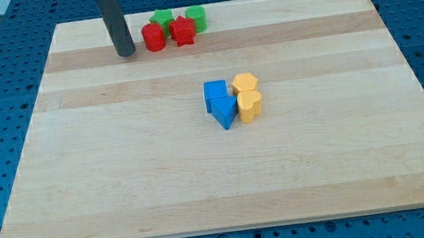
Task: Push the red circle into the red star
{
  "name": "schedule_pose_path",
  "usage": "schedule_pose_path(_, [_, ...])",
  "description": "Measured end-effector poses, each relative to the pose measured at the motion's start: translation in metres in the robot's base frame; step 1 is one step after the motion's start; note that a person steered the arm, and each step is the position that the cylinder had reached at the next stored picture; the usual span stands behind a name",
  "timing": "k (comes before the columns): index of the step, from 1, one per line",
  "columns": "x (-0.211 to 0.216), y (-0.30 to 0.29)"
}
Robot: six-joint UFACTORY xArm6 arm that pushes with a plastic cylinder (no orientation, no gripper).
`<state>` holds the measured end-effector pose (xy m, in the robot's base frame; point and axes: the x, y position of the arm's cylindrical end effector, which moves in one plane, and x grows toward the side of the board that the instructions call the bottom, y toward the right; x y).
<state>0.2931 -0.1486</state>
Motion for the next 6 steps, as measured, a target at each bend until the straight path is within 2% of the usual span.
schedule_pose_path(1, [0.0,0.016])
schedule_pose_path(3, [-0.008,-0.006])
schedule_pose_path(6, [-0.026,0.043])
